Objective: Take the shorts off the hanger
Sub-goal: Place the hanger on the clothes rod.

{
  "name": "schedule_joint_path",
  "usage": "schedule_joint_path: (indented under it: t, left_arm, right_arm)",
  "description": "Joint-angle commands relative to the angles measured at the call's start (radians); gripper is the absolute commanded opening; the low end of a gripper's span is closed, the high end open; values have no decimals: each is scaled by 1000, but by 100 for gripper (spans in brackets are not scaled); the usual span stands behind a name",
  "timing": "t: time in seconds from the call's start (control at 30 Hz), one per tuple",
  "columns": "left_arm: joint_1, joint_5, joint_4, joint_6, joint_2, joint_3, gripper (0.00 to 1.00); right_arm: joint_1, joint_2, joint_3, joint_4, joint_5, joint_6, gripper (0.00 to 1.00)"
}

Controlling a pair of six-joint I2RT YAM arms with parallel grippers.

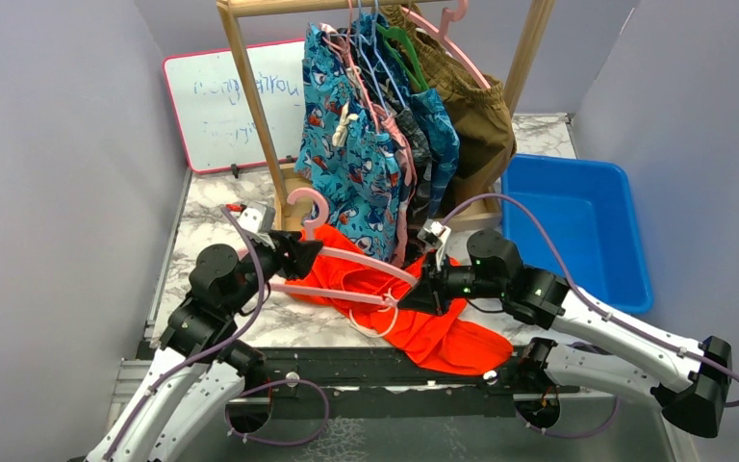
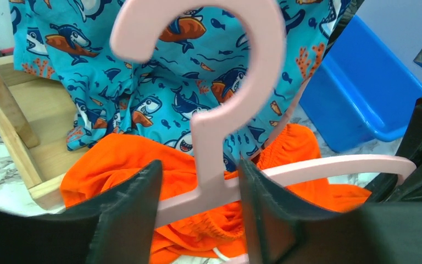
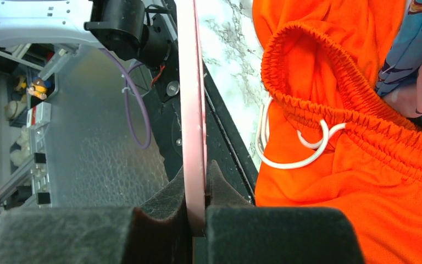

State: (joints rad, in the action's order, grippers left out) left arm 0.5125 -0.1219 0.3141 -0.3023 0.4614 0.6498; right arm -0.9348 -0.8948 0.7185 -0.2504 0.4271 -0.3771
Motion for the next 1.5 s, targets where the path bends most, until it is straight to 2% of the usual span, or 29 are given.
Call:
schedule_joint_path:
  t: [0.0,0.13,0.2,0.23,0.47,0.63,0.9,1.23,1.47]
  left_arm:
    - [-1,17,-6,2,-18,0,64]
    - [-2,68,10,-1,-74,4,83]
    - [-2,116,15,-5,-124,2,98]
    - [-2,139,18,-9,-152,0,99]
    - [-2,383,79,-56,-361,-4,99]
    - [-2,514,126,-93,-402,-4,99]
    - [-2,547,152,-104,-363,2,99]
    - [-1,563,164,-116,-326,1,99]
    - [-1,529,164,-110,-257,5,99]
  right_arm:
    - [3,37,10,53,-31,-10,1]
    - [2,50,14,11,-80,-2,1]
    - [2,59,8,2,-106,-5,1]
    - [2,63,10,-10,-121,-5,1]
    - [2,108,56,-115,-227,11,1]
    - [2,191,95,-158,-311,-3,1]
    - [2,248,247,-324,-491,-27,1]
    - [2,106,403,-217,-511,4,1]
    - [2,-45,511,-160,-605,2,1]
